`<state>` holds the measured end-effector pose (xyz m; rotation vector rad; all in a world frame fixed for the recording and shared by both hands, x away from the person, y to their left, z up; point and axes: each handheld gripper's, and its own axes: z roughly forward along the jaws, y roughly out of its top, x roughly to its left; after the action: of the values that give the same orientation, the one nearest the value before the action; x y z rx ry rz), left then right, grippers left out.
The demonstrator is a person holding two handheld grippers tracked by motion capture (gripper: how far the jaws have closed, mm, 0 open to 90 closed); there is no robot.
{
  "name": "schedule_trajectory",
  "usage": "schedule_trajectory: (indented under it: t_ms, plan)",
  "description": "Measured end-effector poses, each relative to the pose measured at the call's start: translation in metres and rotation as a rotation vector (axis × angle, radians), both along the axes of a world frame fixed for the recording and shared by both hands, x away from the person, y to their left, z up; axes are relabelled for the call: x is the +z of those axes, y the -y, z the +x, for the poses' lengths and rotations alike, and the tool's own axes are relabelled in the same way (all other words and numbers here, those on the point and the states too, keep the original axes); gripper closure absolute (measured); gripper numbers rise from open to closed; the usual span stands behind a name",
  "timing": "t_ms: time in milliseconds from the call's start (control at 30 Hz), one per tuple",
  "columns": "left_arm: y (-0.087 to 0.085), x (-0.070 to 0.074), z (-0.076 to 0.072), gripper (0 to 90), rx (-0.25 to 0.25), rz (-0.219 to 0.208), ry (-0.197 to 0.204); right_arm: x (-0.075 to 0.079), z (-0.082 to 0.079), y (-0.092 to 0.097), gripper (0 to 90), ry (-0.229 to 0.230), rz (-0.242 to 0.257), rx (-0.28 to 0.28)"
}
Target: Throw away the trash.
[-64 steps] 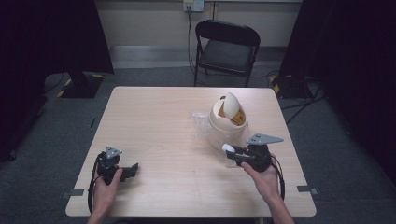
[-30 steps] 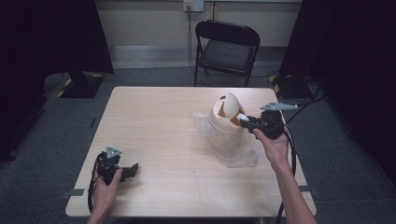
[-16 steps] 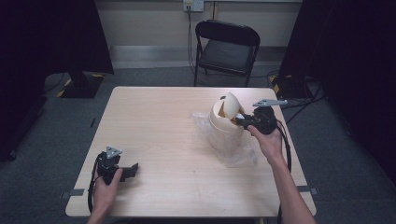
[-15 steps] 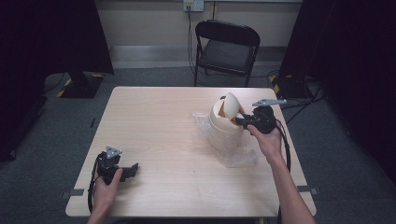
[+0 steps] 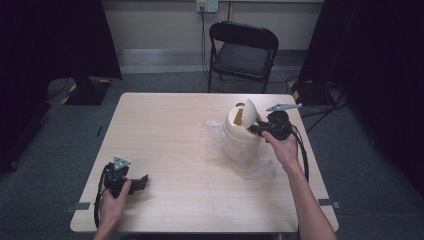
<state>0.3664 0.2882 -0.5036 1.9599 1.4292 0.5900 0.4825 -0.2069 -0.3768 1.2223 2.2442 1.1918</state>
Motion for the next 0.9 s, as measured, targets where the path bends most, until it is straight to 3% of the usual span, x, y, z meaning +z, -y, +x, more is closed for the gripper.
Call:
schedule_trajectory:
  t_ms: [167, 333, 533, 900]
  plan:
    - [0.0, 0.0, 0.0, 0.1, 0.0, 0.0, 0.0, -0.004, 0.005, -0.01, 65.3, -0.034, -0.041, 0.03]
    - [0.0, 0.0, 0.0, 0.0, -0.001, 0.0, 0.0, -0.007, 0.01, -0.011, 63.6, -0.051, -0.036, 0.02]
    - [0.0, 0.0, 0.0, 0.1, -0.001, 0.001, 0.0, -0.007, 0.011, -0.012, 56.0, -0.046, -0.034, 0.023]
    - [0.0, 0.0, 0.0, 0.0, -0.001, 0.0, 0.0, -0.001, 0.007, -0.007, 53.6, -0.021, -0.04, 0.015]
